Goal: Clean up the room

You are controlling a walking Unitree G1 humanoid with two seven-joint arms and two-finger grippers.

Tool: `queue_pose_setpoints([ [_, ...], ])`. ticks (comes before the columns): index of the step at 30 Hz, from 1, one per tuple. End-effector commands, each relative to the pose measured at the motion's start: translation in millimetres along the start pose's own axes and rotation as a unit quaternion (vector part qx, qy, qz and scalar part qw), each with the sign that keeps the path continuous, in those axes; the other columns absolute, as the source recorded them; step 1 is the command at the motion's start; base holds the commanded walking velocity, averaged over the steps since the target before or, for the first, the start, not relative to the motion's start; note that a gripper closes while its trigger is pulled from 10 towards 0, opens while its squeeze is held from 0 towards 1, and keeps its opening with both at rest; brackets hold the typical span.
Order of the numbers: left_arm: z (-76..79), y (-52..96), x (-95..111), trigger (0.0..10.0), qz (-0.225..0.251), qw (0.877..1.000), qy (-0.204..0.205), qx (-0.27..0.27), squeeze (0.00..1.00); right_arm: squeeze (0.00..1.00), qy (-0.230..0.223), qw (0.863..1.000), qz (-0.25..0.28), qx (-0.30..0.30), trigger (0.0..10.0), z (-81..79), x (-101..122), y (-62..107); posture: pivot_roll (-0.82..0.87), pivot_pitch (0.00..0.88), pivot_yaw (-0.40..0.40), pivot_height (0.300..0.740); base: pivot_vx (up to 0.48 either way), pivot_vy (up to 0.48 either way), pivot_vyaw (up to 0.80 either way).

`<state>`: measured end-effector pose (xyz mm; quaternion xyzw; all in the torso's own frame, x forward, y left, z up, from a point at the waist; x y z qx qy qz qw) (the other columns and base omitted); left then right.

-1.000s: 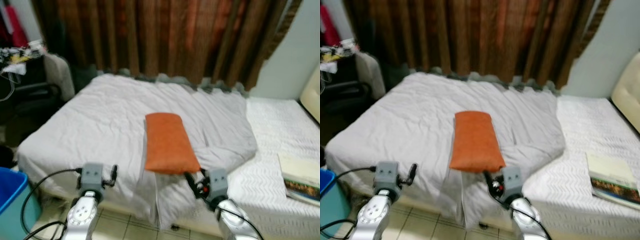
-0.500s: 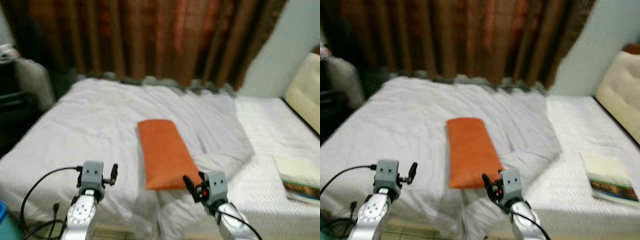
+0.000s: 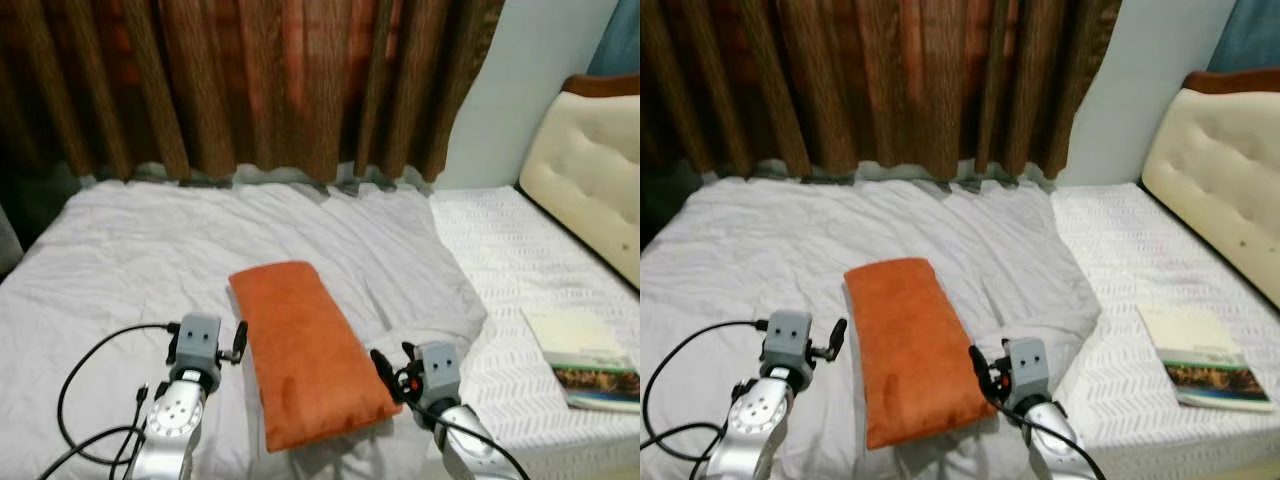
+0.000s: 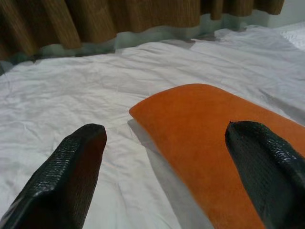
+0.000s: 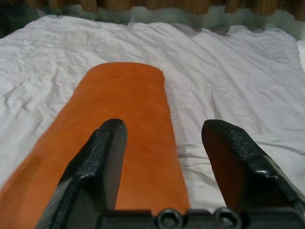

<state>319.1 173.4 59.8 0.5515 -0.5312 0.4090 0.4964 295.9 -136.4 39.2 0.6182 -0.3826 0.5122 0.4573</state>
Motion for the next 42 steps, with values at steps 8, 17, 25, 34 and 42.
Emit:
queue_pose_setpoints([
  [8,4.6,-0.6,-1,10.0,-0.003,1.0,0.004,0.004,0.0,0.0,0.004,1.0,-0.004,-0.008,10.0,9.0,0,3.6,-0.02,0.0,-0.066,0.74,0.353,-0.259,0.0],
  [17,2.9,1.2,1,10.0,0.008,1.0,0.009,0.009,0.0,0.0,0.005,1.0,-0.008,0.002,10.0,6.3,-1,2.5,-0.01,0.0,-0.069,0.74,0.23,0.0,0.0],
  [25,1.8,2.0,-1,10.0,0.003,1.0,0.012,0.012,0.0,0.0,0.006,1.0,-0.012,0.008,10.0,5.1,-2,3.1,-0.01,0.0,-0.071,0.74,0.441,0.0,0.0],
  [34,3.9,0.3,-1,10.0,0.002,1.0,0.013,0.005,0.0,0.0,-0.008,1.0,-0.023,0.006,10.0,5.8,-5,2.9,-0.02,0.0,-0.066,0.74,0.468,0.0,0.0],
  [42,-6.8,-13.3,-15,10.0,-0.082,0.988,0.132,0.026,0.0,0.0,-0.135,0.986,-0.094,0.037,10.0,1.0,-15,-12.7,-0.02,0.03,-0.056,0.74,0.0,0.0,0.0],
])
Point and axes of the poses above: a point about 5 cm out from each wrist's last joint towards the gripper, its own y axis pointing back from the gripper into the wrist, its own x axis along the axis of the wrist's last joint, z = x × y, the point moved 2 cm from there along -y, pointing out of the wrist towards the gripper, and after that the axes turned 1 degree about -y, right-handed, at the moved point
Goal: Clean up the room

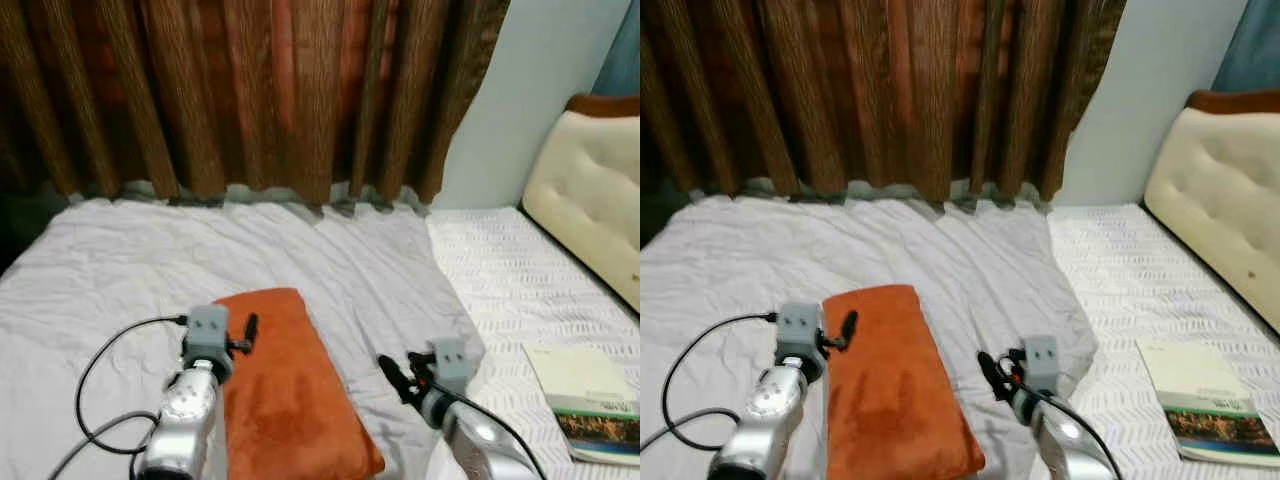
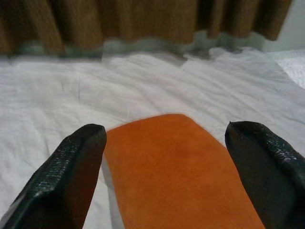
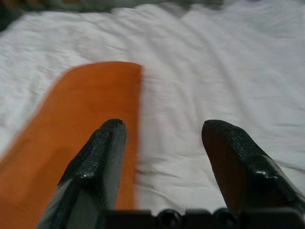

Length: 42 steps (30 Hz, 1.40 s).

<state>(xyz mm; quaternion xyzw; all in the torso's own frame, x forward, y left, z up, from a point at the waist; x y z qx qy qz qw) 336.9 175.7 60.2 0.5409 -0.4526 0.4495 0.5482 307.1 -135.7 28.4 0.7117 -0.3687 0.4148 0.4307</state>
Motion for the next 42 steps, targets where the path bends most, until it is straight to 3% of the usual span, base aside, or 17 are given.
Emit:
queue_pose_setpoints([
  [1,-9.1,0.7,-22,10.0,-0.065,0.995,0.079,0.008,0.0,0.0,-0.039,0.999,-0.025,0.013,10.0,-0.7,-5,-5.5,-0.02,0.035,-0.053,0.74,0.0,0.0,0.0],
  [2,-10.4,-3.0,-27,10.0,-0.09,0.986,0.141,0.006,0.0,0.0,-0.073,0.997,-0.028,0.019,10.0,-0.4,-2,-12.1,-0.02,0.044,-0.055,0.74,0.0,0.0,0.0],
  [3,-10.4,-3.0,-27,10.0,-0.09,0.986,0.141,0.006,0.0,0.0,-0.073,0.997,-0.028,0.019,10.0,-0.4,-2,-12.1,-0.02,0.044,-0.055,0.74,0.0,0.0,0.0],
  [5,-7.9,-10.5,-17,10.0,-0.085,0.976,0.198,0.005,0.0,0.0,-0.126,0.991,-0.021,0.038,10.0,-2.6,7,-18.2,-0.01,0.047,-0.056,0.74,0.0,0.0,0.0],
  [6,-7.9,-10.5,-17,10.0,-0.085,0.976,0.198,0.005,0.0,0.0,-0.126,0.991,-0.021,0.038,10.0,-2.6,7,-18.2,-0.01,0.047,-0.056,0.74,0.0,0.0,0.0],
  [9,6.1,-17.0,6,10.0,-0.066,0.968,0.239,-0.037,0.0,0.0,-0.167,0.981,-0.02,0.1,10.0,-14.9,19,-22.6,-0.01,0.049,-0.055,0.74,0.0,0.0,0.0],
  [11,11.7,-18.4,7,10.0,-0.084,0.957,0.272,-0.062,0.0,0.0,-0.188,0.974,-0.03,0.124,10.0,-17.7,23,-25.6,0.0,0.048,-0.055,0.74,0.0,0.0,0.0],
  [16,11.3,-16.1,-15,10.0,-0.152,0.944,0.285,-0.065,0.0,0.0,-0.208,0.966,-0.062,0.139,10.0,-14.4,17,-27.3,0.0,0.058,-0.058,0.74,0.0,0.0,0.0],
  [21,6.2,-13.0,-27,10.0,-0.2,0.94,0.274,-0.045,0.0,0.0,-0.177,0.969,-0.1,0.141,10.0,-12.6,5,-26.4,0.0,0.088,-0.058,0.74,0.0,0.0,0.0],
  [26,1.1,-8.6,-21,10.0,-0.199,0.943,0.264,-0.045,0.0,0.0,-0.142,0.972,-0.107,0.154,10.0,-11.3,7,-25.2,0.0,0.2,-0.066,0.74,0.0,0.0,0.0],
  [27,-1.4,-4.1,-12,10.0,-0.19,0.941,0.275,-0.053,0.0,0.0,-0.13,0.97,-0.117,0.169,10.0,-10.9,6,-22.5,0.0,0.274,-0.084,0.74,0.0,0.0,0.0],
  [31,-0.8,1.1,-7,10.0,-0.194,0.938,0.281,-0.064,0.0,0.0,-0.132,0.966,-0.132,0.182,10.0,-9.6,2,-18.9,0.0,0.331,-0.097,0.74,0.0,0.0,0.0],
  [32,-0.2,6.1,-8,10.0,-0.204,0.934,0.285,-0.063,0.0,0.0,-0.13,0.964,-0.146,0.182,10.0,-8.6,-3,-16.7,0.0,0.39,-0.106,0.74,0.0,0.0,0.0],
  [37,0.6,15.0,-7,10.0,-0.213,0.929,0.297,-0.056,0.0,0.0,-0.13,0.963,-0.144,0.187,10.0,-10.7,-2,-18.5,0.0,0.437,-0.111,0.74,0.0,0.0,0.0],
  [42,12.1,11.8,-1,10.0,-0.199,0.915,0.344,-0.07,0.0,0.0,-0.136,0.963,-0.128,0.196,10.0,-18.2,4,-24.1,0.0,0.457,-0.113,0.74,0.0,0.0,0.0],
])
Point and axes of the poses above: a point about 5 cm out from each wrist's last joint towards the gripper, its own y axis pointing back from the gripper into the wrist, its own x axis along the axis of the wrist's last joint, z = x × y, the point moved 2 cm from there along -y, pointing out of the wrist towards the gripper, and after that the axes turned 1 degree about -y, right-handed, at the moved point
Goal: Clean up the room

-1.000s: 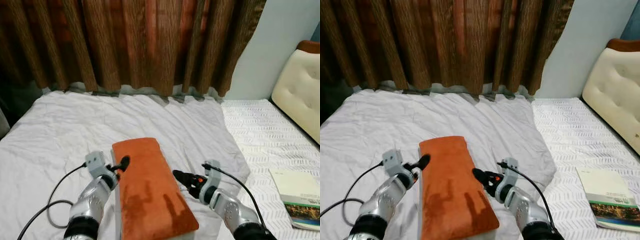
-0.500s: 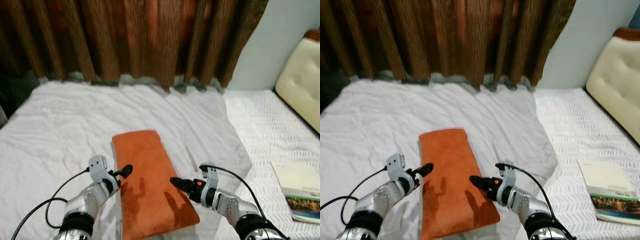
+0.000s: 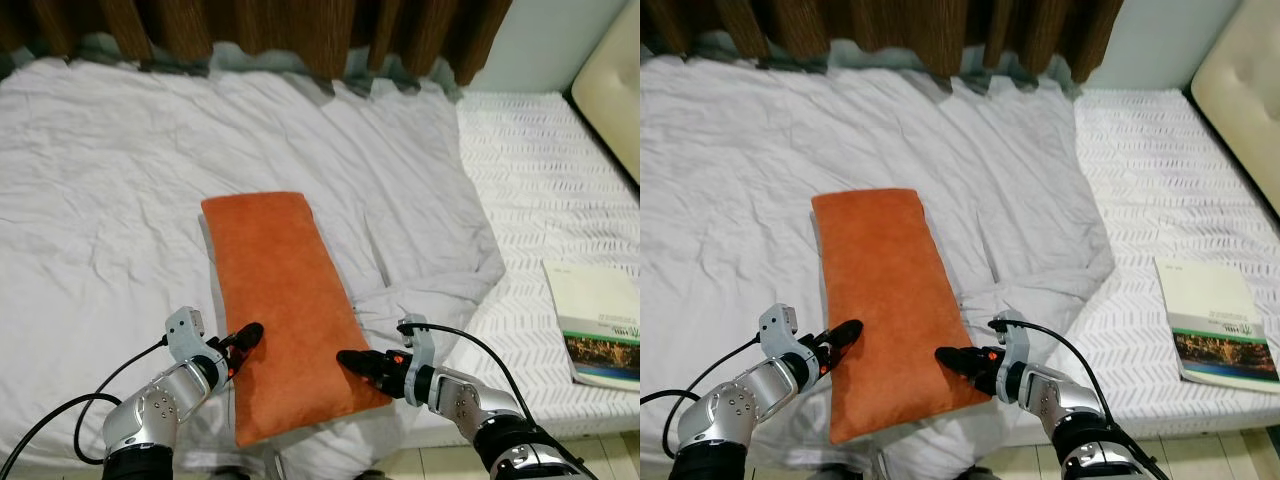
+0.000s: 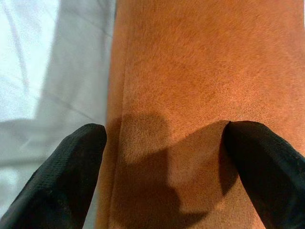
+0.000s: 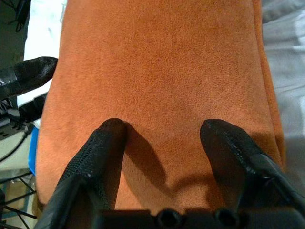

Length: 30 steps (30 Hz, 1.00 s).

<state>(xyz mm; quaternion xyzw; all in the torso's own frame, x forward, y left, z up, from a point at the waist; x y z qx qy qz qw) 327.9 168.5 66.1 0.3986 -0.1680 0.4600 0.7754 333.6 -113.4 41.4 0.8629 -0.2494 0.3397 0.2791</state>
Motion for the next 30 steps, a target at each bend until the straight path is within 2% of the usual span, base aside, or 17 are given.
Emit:
queue_pose_setpoints([
  [1,0.6,-0.9,-7,10.0,-0.013,1.0,0.018,-0.001,0.0,0.0,-0.019,1.0,-0.015,0.002,10.0,1.6,-14,0.1,0.0,0.457,-0.113,0.74,0.0,0.0,0.0],
  [3,11.6,-12.9,-13,10.0,-0.026,0.999,0.035,-0.022,0.0,0.0,-0.023,1.0,0.007,-0.003,10.0,-1.5,-7,-6.1,0.0,0.454,-0.114,0.74,0.0,0.0,0.0],
  [8,19.7,-21.2,-20,10.0,-0.042,0.998,0.038,-0.036,0.0,0.0,-0.049,0.999,0.022,0.0,10.0,-8.0,-5,-14.4,-0.01,0.447,-0.112,0.74,0.0,0.0,0.0],
  [10,17.2,-25.6,-30,10.0,-0.06,0.997,0.031,-0.027,0.0,0.0,-0.077,0.996,0.034,-0.007,10.0,-8.8,-6,-17.4,-0.01,0.442,-0.111,0.74,0.0,0.0,0.0],
  [11,17.2,-25.6,-30,10.0,-0.06,0.997,0.031,-0.027,0.0,0.0,-0.077,0.996,0.034,-0.007,10.0,-8.8,-6,-17.4,-0.01,0.442,-0.111,0.74,0.0,0.0,0.0],
  [13,6.3,-29.7,-44,10.0,-0.078,0.997,0.017,0.0,0.0,0.0,-0.109,0.993,0.045,-0.027,10.0,-9.1,-13,-22.0,-0.01,0.442,-0.11,0.74,0.0,0.0,0.0],
  [17,-0.5,-31.0,-51,10.0,-0.084,0.996,0.012,0.016,0.0,0.0,-0.121,0.99,0.049,-0.045,10.0,-8.2,-19,-24.1,-0.01,0.442,-0.109,0.74,0.0,0.0,0.0],
  [18,-6.5,-32.1,-55,5.1,-0.085,0.996,0.001,0.03,0.0,0.0,-0.14,0.986,0.056,-0.077,0.0,-4.9,-27,-25.1,0.0,0.446,-0.108,0.74,0.0,0.0,0.0],
  [19,-6.5,-32.1,-55,5.1,-0.085,0.996,0.001,0.03,0.0,0.0,-0.14,0.986,0.056,-0.077,0.0,-4.9,-27,-25.1,0.0,0.446,-0.108,0.74,0.0,0.0,0.0],
  [20,-9.6,-32.4,-56,0.4,-0.084,0.996,-0.006,0.039,0.0,0.0,-0.15,0.983,0.06,-0.092,0.0,-3.0,-30,-25.0,0.0,0.446,-0.108,0.74,0.0,0.0,0.0],
  [21,-11.5,-32.8,-56,0.0,-0.084,0.996,-0.007,0.042,0.0,0.0,-0.164,0.979,0.066,-0.106,0.0,-1.2,-33,-24.8,0.0,0.449,-0.107,0.74,0.0,0.0,0.0],
  [25,-17.3,-34.2,-58,0.0,-0.083,0.994,-0.037,0.052,0.0,0.0,-0.217,0.963,0.081,-0.141,0.0,3.1,-43,-23.8,0.01,0.461,-0.1,0.74,0.0,0.0,0.0],
  [30,-16.5,-35.6,-59,0.0,-0.082,0.994,-0.063,0.045,0.0,0.0,-0.235,0.955,0.092,-0.157,0.0,4.9,-48,-23.2,0.03,0.475,-0.089,0.74,0.0,0.0,0.0],
])
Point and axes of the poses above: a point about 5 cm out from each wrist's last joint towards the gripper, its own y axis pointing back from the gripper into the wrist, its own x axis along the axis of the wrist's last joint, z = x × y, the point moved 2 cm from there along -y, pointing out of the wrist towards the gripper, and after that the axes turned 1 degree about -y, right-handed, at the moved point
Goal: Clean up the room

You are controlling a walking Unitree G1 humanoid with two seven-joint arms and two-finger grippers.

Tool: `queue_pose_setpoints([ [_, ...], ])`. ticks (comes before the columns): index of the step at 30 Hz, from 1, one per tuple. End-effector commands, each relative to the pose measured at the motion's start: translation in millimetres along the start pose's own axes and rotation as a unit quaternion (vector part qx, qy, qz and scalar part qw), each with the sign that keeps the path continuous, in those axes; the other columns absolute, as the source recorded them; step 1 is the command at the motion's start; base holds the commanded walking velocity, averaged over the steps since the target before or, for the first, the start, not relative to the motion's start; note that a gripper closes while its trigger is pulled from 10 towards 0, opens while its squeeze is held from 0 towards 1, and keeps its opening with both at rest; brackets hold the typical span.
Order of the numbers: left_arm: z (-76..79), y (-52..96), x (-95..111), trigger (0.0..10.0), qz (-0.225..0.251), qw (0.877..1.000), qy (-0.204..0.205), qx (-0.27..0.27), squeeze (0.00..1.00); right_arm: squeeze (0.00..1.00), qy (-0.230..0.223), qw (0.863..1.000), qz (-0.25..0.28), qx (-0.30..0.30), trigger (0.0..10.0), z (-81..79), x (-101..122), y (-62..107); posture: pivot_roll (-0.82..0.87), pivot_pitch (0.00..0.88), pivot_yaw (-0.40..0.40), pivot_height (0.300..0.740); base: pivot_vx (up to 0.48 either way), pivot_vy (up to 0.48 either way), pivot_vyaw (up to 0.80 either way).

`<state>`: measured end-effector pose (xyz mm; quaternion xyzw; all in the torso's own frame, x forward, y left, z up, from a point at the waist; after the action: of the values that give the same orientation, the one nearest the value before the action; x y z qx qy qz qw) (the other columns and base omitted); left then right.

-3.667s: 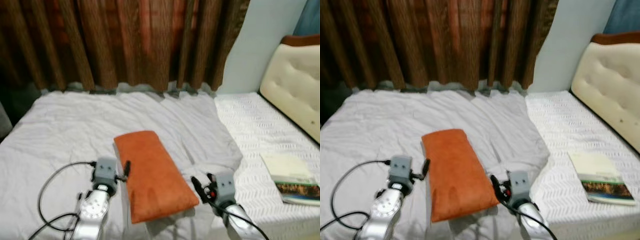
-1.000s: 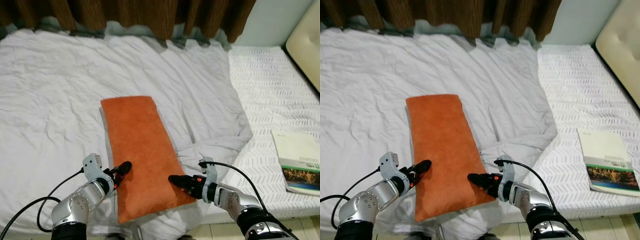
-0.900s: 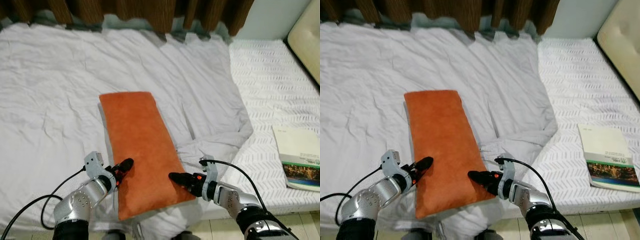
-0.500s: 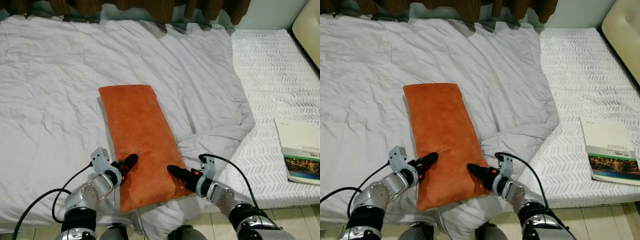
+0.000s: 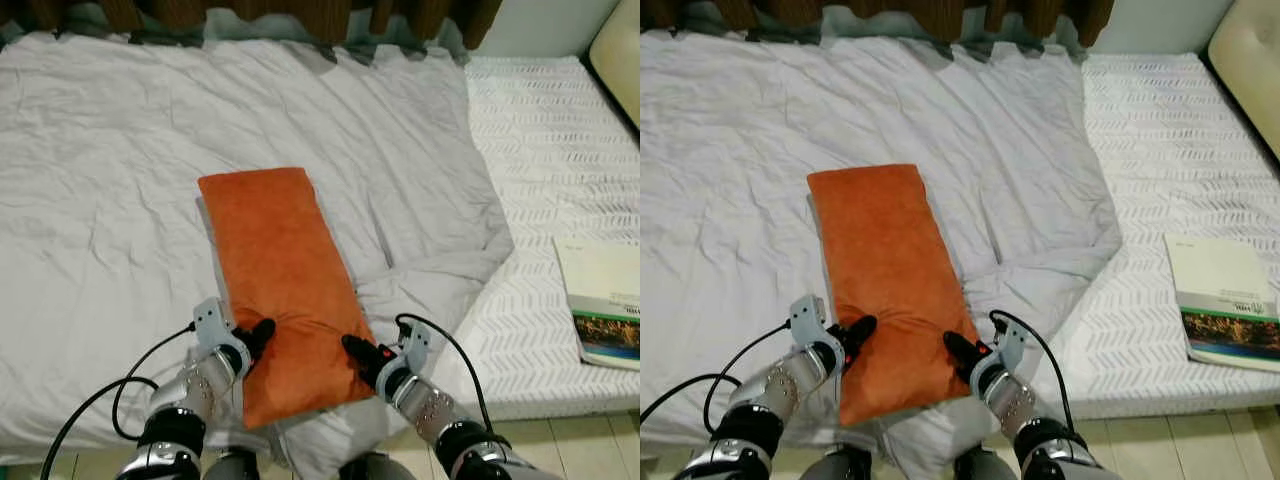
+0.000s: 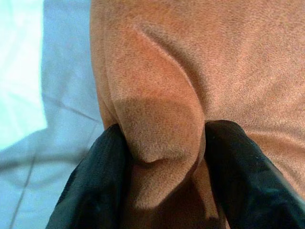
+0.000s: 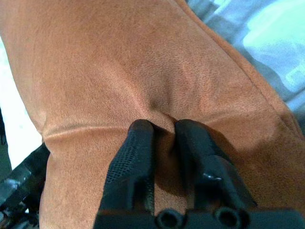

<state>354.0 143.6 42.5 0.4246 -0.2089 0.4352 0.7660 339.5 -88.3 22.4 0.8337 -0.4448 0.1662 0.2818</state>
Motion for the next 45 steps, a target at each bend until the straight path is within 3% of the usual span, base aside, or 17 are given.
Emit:
queue_pose_setpoints([
  [1,-18.0,3.2,-46,0.0,-0.081,0.996,-0.013,0.038,0.0,0.0,-0.028,0.998,-0.029,-0.05,0.0,21.3,-26,9.3,0.03,0.478,-0.085,0.74,0.0,0.0,0.0],
  [7,-16.6,1.6,-46,0.0,-0.077,0.996,-0.032,0.035,0.0,0.0,-0.001,0.997,-0.028,-0.07,0.0,27.7,-28,12.2,0.03,0.484,-0.082,0.74,0.0,0.0,0.0],
  [13,-9.9,-1.1,-39,0.0,-0.056,0.997,-0.059,0.017,0.0,0.0,0.012,0.997,-0.048,-0.056,0.0,23.0,-32,10.3,0.03,0.473,-0.081,0.74,0.0,0.0,0.0],
  [16,-0.1,-1.5,-31,0.0,-0.031,0.989,-0.146,-0.014,0.0,0.0,0.058,0.996,-0.049,-0.043,0.0,14.8,-27,5.5,0.02,0.427,-0.078,0.74,0.0,0.0,0.0],
  [17,-0.1,-1.5,-31,0.0,-0.031,0.989,-0.146,-0.014,0.0,0.0,0.058,0.996,-0.049,-0.043,0.0,14.8,-27,5.5,0.02,0.427,-0.078,0.74,0.0,0.0,0.0],
  [21,13.8,2.4,-25,0.0,0.01,0.967,-0.251,-0.05,0.0,0.0,0.132,0.986,-0.02,-0.098,0.0,29.1,-12,11.1,0.01,0.292,-0.083,0.74,0.0,0.0,0.0],
  [24,17.9,4.3,-13,0.0,0.042,0.963,-0.261,-0.049,0.0,0.0,0.15,0.982,0.012,-0.115,0.0,32.9,2,13.8,0.01,0.252,-0.083,0.74,0.0,0.0,0.0],
  [25,21.6,3.9,-5,0.0,0.061,0.961,-0.266,-0.05,0.0,0.0,0.152,0.981,0.03,-0.12,0.0,33.5,12,14.9,0.01,0.19,-0.08,0.74,0.0,0.0,0.0],
  [27,30.1,5.7,14,0.0,0.099,0.956,-0.27,-0.052,0.0,0.0,0.161,0.977,0.064,-0.121,0.0,30.1,29,15.5,0.01,0.17,-0.079,0.74,0.0,0.0,0.0],
  [28,36.3,5.5,26,0.0,0.12,0.952,-0.277,-0.053,0.0,0.0,0.17,0.975,0.086,-0.116,0.0,24.4,41,14.7,0.0,0.097,-0.071,0.74,0.0,0.0,0.0],
  [29,44.2,5.1,42,0.0,0.143,0.945,-0.29,-0.057,0.0,0.0,0.187,0.969,0.114,-0.114,0.0,16.0,58,13.7,0.0,0.028,-0.064,0.74,0.0,0.0,0.0],
  [30,44.2,5.1,42,0.0,0.143,0.945,-0.29,-0.057,0.0,0.0,0.187,0.969,0.114,-0.114,0.0,16.0,58,13.7,0.0,0.028,-0.064,0.74,0.0,0.0,0.0],
  [32,60.5,4.6,70,0.0,0.179,0.931,-0.312,-0.067,0.0,0.0,0.22,0.952,0.181,-0.109,0.0,-5.0,92,14.0,-0.01,0.0,-0.055,0.74,0.0,0.0,0.0],
  [33,60.5,4.6,70,0.0,0.179,0.931,-0.312,-0.067,0.0,0.0,0.22,0.952,0.181,-0.109,0.0,-5.0,92,14.0,-0.01,0.0,-0.055,0.74,0.0,0.0,0.0],
  [37,84.8,5.6,100,0.0,0.208,0.907,-0.354,-0.093,0.0,0.0,0.304,0.907,0.278,-0.09,0.0,-37.2,132,27.9,-0.03,0.0,-0.03,0.74,0.0,0.0,0.0],
  [40,88.3,4.7,97,0.0,0.204,0.9,-0.37,-0.105,0.0,0.0,0.326,0.893,0.293,-0.102,0.0,-31.4,132,39.9,-0.06,0.0,-0.015,0.74,0.0,0.0,0.0],
  [45,88.4,1.4,79,0.0,0.188,0.899,-0.376,-0.123,0.0,0.0,0.33,0.89,0.29,-0.12,0.0,-14.4,120,51.7,-0.07,0.0,-0.002,0.74,0.0,0.0,0.0],
])
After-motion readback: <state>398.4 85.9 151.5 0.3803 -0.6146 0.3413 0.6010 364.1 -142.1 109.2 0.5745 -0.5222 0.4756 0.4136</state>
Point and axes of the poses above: a point about 5 cm out from each wrist's last joint towards the gripper, its own y axis pointing back from the gripper into the wrist, its own x axis along the axis of the wrist's last joint, z = x × y, the point moved 2 cm from there along -y, pointing out of the wrist towards the gripper, and after that the axes turned 1 degree about -y, right-handed, at the moved point
